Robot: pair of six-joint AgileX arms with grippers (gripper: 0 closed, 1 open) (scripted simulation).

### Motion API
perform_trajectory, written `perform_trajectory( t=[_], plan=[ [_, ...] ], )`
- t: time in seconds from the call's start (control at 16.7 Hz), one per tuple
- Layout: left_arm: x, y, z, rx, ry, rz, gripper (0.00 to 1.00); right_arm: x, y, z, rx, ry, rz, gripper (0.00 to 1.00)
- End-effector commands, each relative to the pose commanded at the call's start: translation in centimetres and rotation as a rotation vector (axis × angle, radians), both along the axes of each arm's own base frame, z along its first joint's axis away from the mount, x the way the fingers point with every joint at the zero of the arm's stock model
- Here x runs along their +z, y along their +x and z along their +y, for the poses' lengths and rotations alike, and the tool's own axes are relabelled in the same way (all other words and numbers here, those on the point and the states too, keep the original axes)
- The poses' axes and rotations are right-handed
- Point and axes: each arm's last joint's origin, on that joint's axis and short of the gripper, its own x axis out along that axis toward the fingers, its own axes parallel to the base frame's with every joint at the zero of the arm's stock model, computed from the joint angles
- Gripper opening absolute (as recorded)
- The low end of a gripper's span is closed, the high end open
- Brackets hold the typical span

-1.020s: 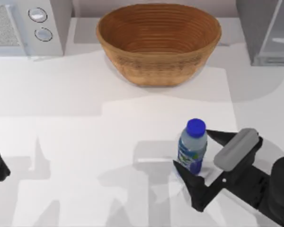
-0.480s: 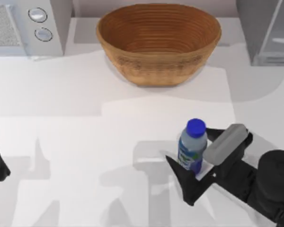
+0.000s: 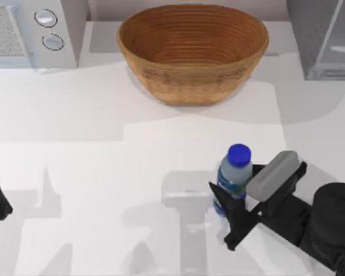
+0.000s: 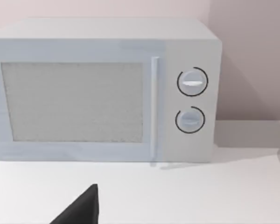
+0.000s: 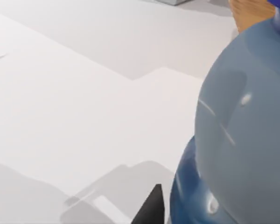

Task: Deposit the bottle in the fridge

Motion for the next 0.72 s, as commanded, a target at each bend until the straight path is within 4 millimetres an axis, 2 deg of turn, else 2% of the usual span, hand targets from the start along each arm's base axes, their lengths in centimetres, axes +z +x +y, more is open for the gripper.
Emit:
perform_trajectory(
  t=[0.18, 0.72],
  plan=[
    [0.00, 0.00, 0.00, 0.000, 0.000, 0.000, 1.00, 0.00, 0.00, 0.00, 0.000, 0.000, 0.000, 0.03],
    [0.00, 0.00, 0.00, 0.000, 0.000, 0.000, 1.00, -0.01, 0.00, -0.04, -0.001, 0.000, 0.001, 0.01]
  ],
)
